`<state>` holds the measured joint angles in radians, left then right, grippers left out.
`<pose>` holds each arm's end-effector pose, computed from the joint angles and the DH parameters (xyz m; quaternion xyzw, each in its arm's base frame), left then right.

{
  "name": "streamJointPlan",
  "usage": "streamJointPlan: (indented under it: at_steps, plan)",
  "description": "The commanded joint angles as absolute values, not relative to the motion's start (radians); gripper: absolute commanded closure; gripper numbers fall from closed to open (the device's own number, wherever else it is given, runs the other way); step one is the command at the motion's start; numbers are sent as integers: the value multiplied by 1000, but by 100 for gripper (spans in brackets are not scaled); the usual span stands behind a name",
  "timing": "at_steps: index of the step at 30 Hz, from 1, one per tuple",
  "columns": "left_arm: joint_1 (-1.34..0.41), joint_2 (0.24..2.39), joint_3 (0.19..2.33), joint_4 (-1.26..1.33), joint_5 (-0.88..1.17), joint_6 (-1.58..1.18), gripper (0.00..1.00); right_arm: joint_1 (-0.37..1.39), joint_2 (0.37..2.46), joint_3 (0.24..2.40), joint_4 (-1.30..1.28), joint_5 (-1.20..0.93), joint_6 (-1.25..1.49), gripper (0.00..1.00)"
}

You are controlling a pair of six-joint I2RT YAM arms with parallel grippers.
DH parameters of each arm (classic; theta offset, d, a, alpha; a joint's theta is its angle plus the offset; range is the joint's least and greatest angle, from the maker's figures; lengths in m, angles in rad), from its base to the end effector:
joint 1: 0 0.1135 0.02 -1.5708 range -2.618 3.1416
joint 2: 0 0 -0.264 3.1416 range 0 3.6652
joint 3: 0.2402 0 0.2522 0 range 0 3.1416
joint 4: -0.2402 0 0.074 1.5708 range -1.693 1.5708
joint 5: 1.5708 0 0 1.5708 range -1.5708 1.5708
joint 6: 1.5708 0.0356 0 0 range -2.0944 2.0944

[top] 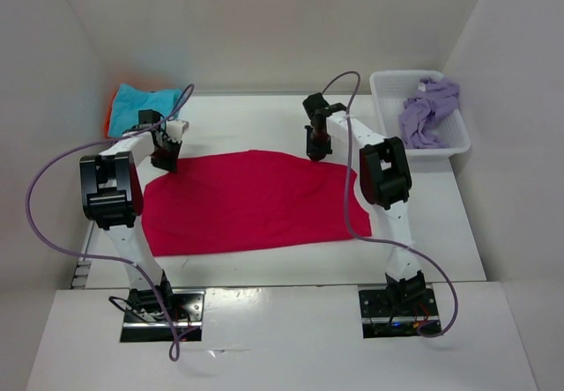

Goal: Fold and stack the t-shirts
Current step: Grap the side of the flattened tshirt furthest away from the robot with both arms

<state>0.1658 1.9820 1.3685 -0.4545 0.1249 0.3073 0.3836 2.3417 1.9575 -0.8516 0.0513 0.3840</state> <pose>0.4081 0.0638 0.1677 0.0838 0.9632 -0.0006 0.2555 0.4547 0.1815 0.1632 0.0045 0.9857 0.0390 0.1640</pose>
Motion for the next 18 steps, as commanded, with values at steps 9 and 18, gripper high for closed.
streamJointPlan:
  at_steps: [9, 18]
  plan:
    - [140, 1739, 1264, -489, 138, 492, 100, 414, 1996, 1706, -740, -3, 445, 100]
    - [-2, 1555, 953, -500, 0, 604, 100, 591, 1796, 1378, -683, 58, 583, 100]
